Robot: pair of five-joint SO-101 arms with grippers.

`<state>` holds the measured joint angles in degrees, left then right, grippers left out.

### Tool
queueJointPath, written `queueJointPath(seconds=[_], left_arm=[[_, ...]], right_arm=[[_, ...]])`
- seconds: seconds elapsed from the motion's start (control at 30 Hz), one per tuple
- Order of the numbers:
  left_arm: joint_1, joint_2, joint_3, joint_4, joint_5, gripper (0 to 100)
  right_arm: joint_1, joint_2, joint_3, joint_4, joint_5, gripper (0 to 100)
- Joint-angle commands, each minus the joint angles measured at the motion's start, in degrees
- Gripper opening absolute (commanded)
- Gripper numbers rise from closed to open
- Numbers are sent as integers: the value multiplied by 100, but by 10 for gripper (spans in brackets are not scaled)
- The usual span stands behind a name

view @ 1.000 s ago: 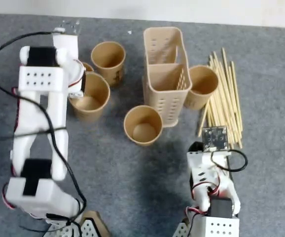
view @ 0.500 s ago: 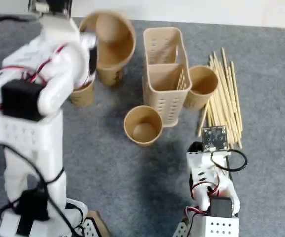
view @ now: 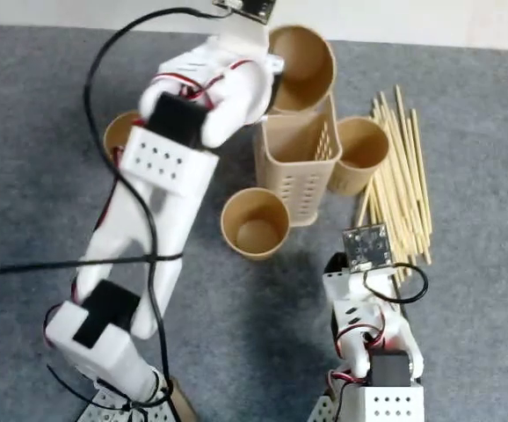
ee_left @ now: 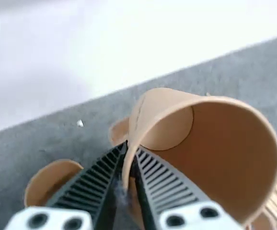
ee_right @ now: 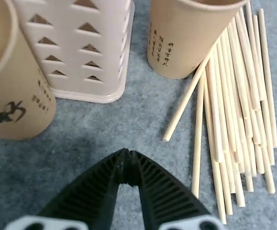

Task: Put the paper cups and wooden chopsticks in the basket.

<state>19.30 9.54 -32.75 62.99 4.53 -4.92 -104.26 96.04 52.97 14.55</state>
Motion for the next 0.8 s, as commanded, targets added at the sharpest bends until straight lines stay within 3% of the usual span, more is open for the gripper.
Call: queueJointPath(seconds=[0.0, 0.27, 0.43, 0.53, 0.77], left_arm=[[57, 110, -40, 79, 26, 7], [48, 189, -163, 589, 35, 11], [40, 242, -611, 835, 9, 149], [4, 242, -690, 879, 0, 160], [-743, 189, -1332, 888, 0, 155]], right_arm=[[-48, -75, 497, -119, 62, 10], [-48, -75, 497, -119, 70, 10], [-48, -75, 497, -119, 70, 10], [-48, -75, 497, -119, 70, 10], [-48, -75, 497, -119, 70, 10]])
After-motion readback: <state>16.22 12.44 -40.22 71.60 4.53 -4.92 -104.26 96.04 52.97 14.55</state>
